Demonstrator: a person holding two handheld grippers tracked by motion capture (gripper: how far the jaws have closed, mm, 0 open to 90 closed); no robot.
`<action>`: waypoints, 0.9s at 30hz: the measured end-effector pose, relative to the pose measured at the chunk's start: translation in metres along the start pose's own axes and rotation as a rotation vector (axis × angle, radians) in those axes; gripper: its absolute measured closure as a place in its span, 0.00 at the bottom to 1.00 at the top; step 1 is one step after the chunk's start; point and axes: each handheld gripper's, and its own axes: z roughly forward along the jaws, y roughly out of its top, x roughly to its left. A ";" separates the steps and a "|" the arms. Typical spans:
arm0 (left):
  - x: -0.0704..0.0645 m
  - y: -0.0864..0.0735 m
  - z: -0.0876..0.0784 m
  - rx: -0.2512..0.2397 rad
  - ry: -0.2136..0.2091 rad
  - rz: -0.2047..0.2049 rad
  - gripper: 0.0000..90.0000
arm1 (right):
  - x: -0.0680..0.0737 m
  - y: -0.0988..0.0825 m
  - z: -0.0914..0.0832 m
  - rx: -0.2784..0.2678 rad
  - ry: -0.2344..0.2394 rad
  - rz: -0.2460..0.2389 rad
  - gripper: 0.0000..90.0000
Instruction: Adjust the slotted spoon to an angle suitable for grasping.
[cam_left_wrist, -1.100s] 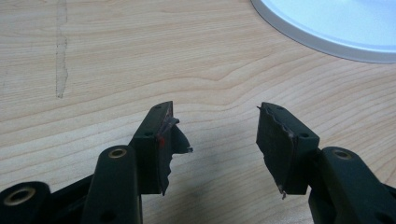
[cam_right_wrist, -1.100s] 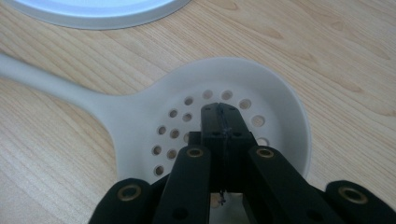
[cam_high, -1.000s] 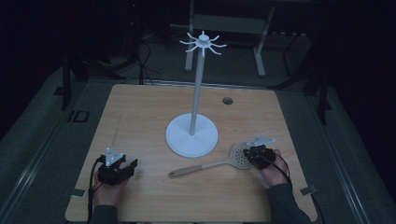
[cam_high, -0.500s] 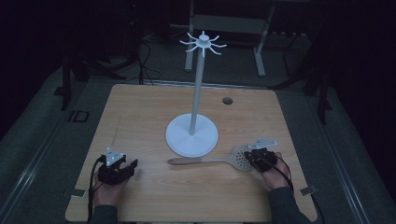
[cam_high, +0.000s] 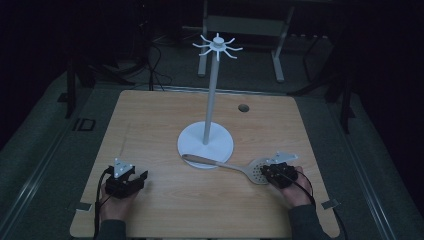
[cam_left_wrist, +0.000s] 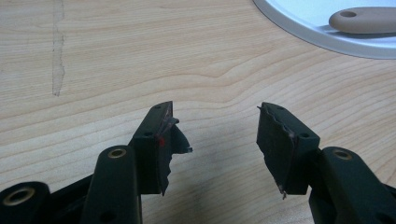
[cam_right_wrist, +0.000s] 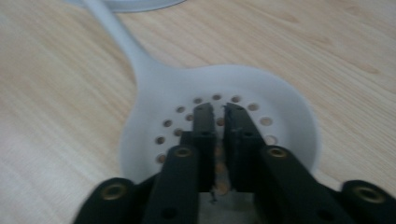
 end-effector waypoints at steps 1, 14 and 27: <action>0.000 0.000 0.000 0.000 0.001 0.001 0.52 | 0.001 0.001 0.000 0.004 0.004 -0.008 0.86; -0.001 0.000 0.001 0.004 0.000 0.008 0.52 | 0.023 0.039 0.013 0.022 0.038 -0.115 0.80; -0.001 0.001 0.001 0.003 -0.002 0.008 0.52 | 0.046 0.066 0.042 0.041 0.146 -0.200 0.73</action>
